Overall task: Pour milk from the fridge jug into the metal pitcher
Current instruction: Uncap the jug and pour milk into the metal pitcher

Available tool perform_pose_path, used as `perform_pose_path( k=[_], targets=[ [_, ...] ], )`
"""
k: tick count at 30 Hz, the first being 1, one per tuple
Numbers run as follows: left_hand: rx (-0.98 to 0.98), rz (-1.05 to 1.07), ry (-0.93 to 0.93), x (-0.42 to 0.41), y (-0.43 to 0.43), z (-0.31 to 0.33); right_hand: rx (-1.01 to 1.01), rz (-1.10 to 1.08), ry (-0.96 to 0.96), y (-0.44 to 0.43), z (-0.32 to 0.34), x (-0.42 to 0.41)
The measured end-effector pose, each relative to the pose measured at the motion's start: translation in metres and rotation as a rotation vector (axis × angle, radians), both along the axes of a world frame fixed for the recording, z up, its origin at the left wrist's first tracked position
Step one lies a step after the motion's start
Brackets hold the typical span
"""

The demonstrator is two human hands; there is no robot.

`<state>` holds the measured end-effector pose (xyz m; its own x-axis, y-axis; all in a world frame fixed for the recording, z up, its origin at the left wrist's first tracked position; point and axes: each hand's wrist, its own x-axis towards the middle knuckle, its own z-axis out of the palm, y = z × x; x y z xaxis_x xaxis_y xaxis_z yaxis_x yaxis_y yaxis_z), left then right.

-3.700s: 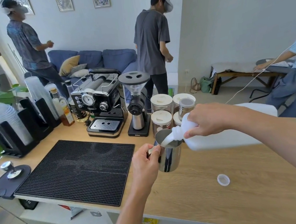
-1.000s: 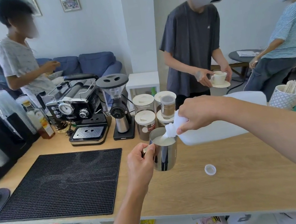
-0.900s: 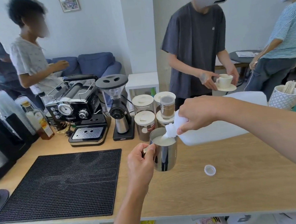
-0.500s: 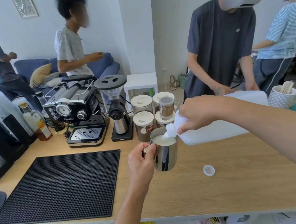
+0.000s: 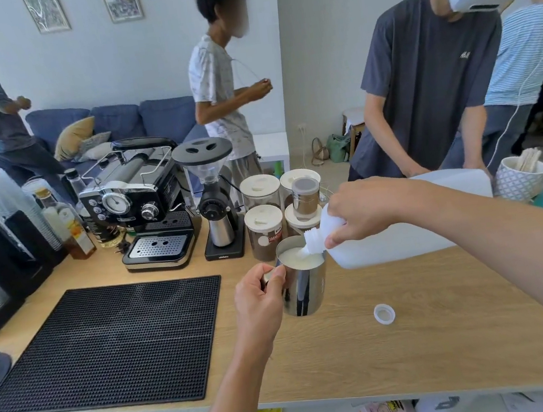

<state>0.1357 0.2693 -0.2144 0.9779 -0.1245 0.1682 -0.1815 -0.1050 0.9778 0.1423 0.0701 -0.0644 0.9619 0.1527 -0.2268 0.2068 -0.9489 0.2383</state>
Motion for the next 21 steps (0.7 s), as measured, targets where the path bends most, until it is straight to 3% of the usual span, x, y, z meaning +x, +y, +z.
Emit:
perform_pose_path(
  k=[21],
  targets=[
    [-0.003, 0.004, 0.006, -0.0019, 0.0023, -0.0026, 0.045, 0.005, 0.007, 0.0002, -0.0016, -0.0041]
  ],
)
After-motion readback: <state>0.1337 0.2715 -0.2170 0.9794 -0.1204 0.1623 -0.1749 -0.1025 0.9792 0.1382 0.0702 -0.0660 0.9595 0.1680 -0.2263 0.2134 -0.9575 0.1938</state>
